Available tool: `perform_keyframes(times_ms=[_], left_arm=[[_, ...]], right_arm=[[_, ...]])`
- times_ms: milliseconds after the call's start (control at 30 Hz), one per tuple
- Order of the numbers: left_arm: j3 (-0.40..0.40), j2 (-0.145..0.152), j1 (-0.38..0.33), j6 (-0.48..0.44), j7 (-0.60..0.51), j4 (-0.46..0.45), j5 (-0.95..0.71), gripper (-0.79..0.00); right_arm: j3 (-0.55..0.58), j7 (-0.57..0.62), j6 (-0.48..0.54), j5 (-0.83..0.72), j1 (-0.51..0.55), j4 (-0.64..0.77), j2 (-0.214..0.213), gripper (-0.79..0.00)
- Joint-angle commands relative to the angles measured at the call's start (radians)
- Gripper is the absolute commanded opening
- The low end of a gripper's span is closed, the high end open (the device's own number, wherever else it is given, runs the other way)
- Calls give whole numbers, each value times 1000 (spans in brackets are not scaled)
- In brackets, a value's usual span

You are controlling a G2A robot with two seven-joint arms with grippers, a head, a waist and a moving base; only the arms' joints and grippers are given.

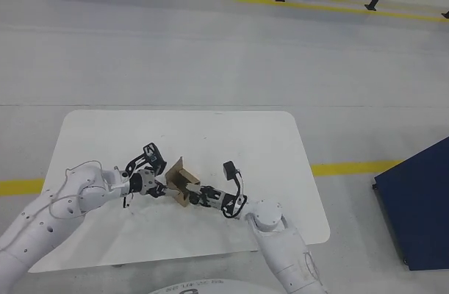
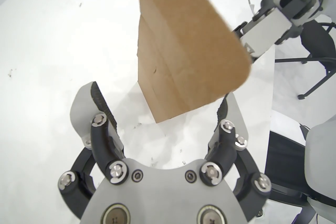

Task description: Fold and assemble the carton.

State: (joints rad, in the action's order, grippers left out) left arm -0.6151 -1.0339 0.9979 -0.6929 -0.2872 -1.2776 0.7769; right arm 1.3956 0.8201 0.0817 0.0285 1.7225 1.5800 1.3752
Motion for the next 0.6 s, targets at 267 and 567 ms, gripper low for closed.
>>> perform_keyframes(times_ms=[267, 567], left_arm=[[16, -31, -27, -15, -12, 48, -11, -179], [18, -52, -42, -30, -18, 88, -22, -345]], right_arm=[[-12, -40, 40, 12, 52, 42, -15, -172], [-92, -275, -95, 65, -1, 36, -3, -228]])
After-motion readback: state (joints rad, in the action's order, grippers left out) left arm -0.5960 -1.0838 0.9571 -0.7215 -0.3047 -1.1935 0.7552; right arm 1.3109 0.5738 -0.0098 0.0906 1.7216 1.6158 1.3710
